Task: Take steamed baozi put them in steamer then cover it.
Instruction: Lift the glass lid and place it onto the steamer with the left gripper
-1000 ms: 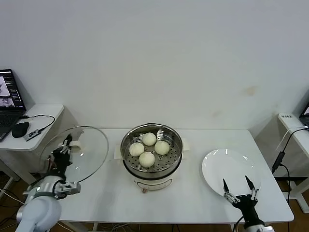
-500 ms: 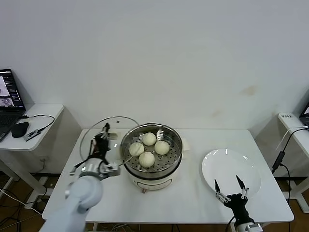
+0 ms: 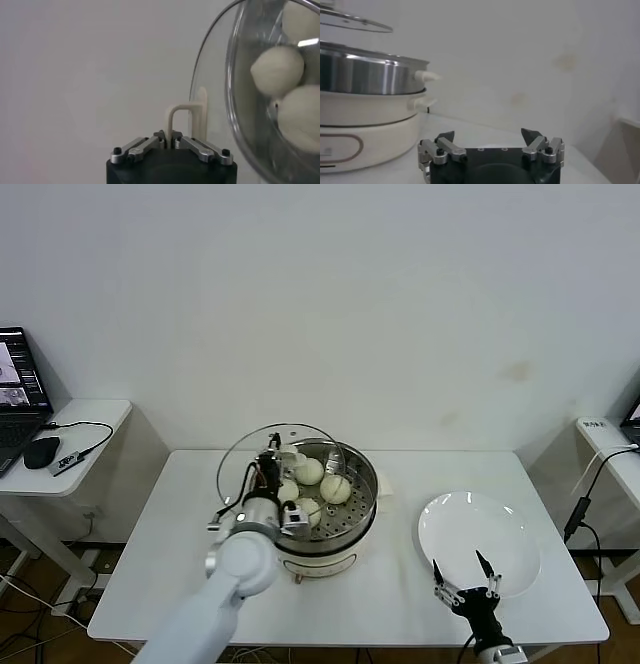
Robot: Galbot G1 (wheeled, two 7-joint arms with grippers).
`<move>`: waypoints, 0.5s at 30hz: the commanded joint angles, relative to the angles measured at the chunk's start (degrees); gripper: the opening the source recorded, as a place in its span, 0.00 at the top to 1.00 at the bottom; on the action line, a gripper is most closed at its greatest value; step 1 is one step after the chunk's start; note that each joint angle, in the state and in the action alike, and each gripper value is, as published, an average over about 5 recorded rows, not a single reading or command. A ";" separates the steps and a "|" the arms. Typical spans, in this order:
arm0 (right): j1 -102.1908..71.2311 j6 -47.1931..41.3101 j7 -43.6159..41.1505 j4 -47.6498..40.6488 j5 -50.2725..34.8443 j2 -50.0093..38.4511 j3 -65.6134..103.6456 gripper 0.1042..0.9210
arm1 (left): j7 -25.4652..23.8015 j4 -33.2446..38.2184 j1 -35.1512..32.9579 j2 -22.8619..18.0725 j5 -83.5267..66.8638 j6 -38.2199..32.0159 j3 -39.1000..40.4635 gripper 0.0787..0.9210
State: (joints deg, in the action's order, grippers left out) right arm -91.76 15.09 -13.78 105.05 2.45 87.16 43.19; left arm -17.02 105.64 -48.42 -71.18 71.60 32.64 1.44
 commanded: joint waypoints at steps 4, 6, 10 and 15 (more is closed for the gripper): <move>0.05 -0.19 -0.04 -0.32 -0.12 0.34 -0.50 0.12 | -3.08 -5.84 3.24 -5.81 4.60 2.37 5.88 0.93; 0.01 -0.15 -0.05 -0.37 -0.03 0.38 -0.56 0.12 | -3.08 -6.17 3.29 -6.22 4.81 2.36 5.94 0.93; -0.02 -0.08 -0.07 -0.52 0.05 0.40 -0.57 0.12 | -3.10 -6.29 3.21 -6.60 5.17 2.34 5.98 0.93; 0.00 -0.04 -0.08 -0.63 0.16 0.50 -0.71 0.12 | -3.21 -5.99 2.82 -7.15 5.71 2.32 6.06 0.93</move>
State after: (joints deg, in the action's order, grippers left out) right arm -91.79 15.03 -13.83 104.49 2.65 87.53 42.70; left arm -19.41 100.89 -46.12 -76.48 76.03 34.41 6.18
